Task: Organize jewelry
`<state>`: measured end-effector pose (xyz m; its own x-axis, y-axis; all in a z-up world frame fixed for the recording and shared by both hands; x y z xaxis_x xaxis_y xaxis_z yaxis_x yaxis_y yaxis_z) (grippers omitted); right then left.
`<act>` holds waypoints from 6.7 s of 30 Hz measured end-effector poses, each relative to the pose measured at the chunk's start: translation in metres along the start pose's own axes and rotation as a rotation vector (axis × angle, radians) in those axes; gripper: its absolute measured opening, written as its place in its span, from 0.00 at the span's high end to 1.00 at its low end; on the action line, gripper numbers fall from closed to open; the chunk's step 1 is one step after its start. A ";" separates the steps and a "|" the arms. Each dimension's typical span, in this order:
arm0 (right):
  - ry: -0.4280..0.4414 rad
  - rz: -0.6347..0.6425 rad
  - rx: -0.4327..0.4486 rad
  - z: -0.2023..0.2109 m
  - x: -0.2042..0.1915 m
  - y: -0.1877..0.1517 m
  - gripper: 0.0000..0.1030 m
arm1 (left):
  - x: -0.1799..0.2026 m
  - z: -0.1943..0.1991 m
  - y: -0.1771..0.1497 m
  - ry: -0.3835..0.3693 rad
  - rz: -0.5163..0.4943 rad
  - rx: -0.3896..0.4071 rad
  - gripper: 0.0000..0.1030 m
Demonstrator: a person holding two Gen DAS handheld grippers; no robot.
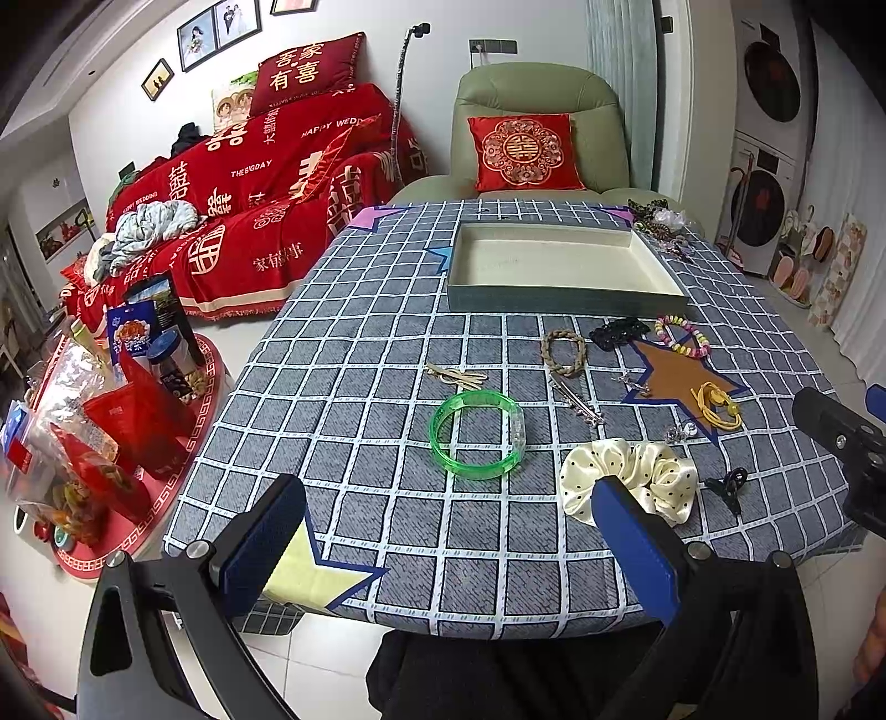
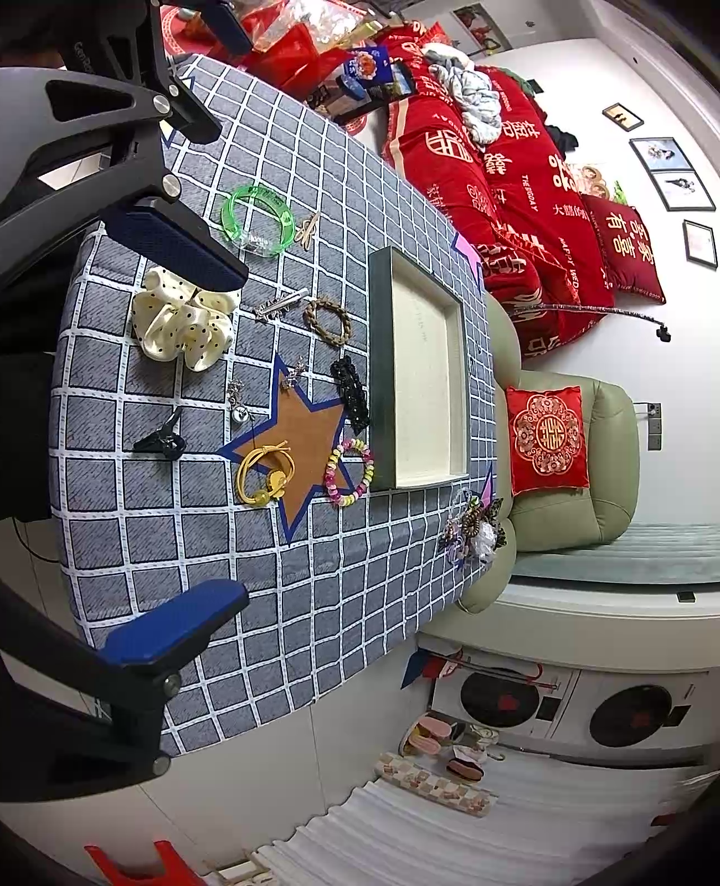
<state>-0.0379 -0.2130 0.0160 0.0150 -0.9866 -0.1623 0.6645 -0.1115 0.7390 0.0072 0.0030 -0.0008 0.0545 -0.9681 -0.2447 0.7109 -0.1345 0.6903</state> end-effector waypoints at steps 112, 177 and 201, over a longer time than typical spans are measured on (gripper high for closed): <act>-0.012 -0.176 -0.262 -0.127 0.114 0.045 0.00 | 0.095 -0.147 0.086 -0.220 -0.191 -0.186 0.16; 0.184 -0.140 -0.237 -0.266 0.093 0.208 0.91 | 0.140 -0.250 0.235 -0.227 -0.190 -0.171 0.81; 0.132 -0.153 -0.335 -0.337 0.098 0.196 0.60 | 0.170 -0.300 0.228 -0.063 -0.272 -0.170 0.80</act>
<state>0.3457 -0.2918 -0.0755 -0.0217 -0.9352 -0.3535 0.8735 -0.1897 0.4484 0.3887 -0.1284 -0.0892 -0.1932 -0.9134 -0.3582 0.8005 -0.3579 0.4808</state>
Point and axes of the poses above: each gripper's, at about its wrist camera, not at the fingertips, and z roughly against the way its jaws point, x to its right, y to its top, the point moved 1 cm from there along -z, roughly the way its jaws point, and after that the axes turned 14 degrees about y, right-handed, at the moved point
